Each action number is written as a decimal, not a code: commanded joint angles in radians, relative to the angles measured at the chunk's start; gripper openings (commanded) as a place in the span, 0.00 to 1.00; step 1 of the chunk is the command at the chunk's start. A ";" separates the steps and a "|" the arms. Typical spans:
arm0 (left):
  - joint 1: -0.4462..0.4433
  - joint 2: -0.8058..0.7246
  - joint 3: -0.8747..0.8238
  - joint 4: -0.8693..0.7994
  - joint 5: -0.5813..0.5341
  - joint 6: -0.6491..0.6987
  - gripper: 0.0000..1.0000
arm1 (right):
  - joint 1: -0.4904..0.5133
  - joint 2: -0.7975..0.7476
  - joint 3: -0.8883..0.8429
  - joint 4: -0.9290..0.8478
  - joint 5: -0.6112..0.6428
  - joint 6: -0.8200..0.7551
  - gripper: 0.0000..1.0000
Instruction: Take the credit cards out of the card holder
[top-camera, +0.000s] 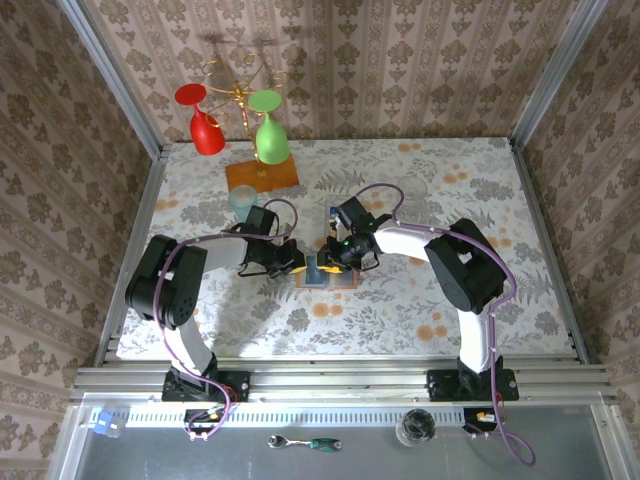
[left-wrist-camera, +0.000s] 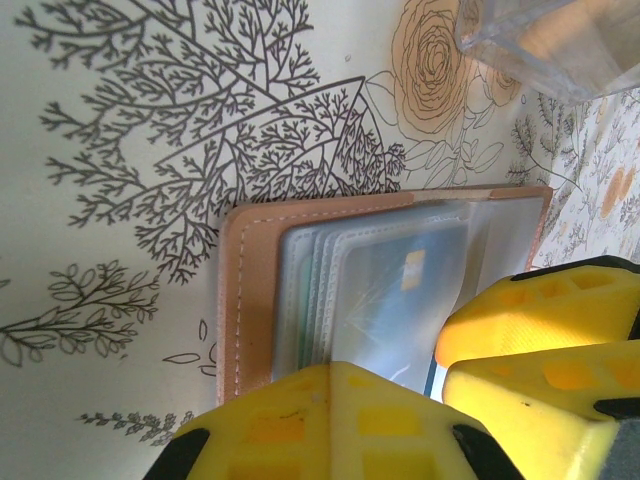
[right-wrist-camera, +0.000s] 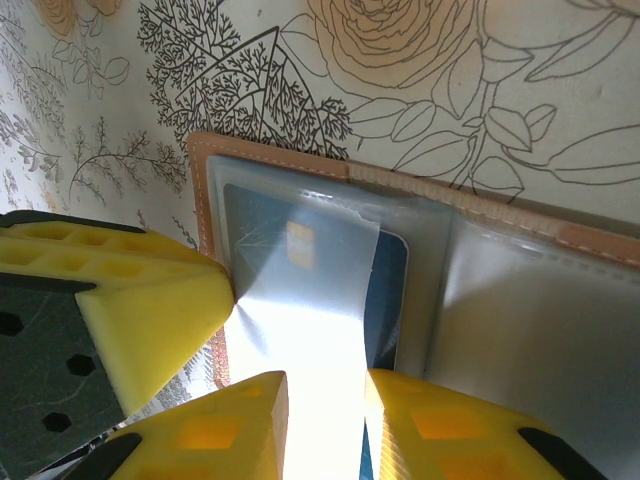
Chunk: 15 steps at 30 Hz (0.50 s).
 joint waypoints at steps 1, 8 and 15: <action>-0.006 0.021 -0.024 -0.022 -0.011 0.014 0.00 | 0.009 0.019 0.024 -0.046 0.031 -0.020 0.27; -0.004 0.019 -0.027 -0.019 -0.011 0.012 0.00 | 0.013 0.001 0.035 -0.112 0.088 -0.048 0.26; -0.006 0.018 -0.023 -0.018 -0.008 0.012 0.00 | 0.013 -0.023 0.039 -0.115 0.102 -0.056 0.26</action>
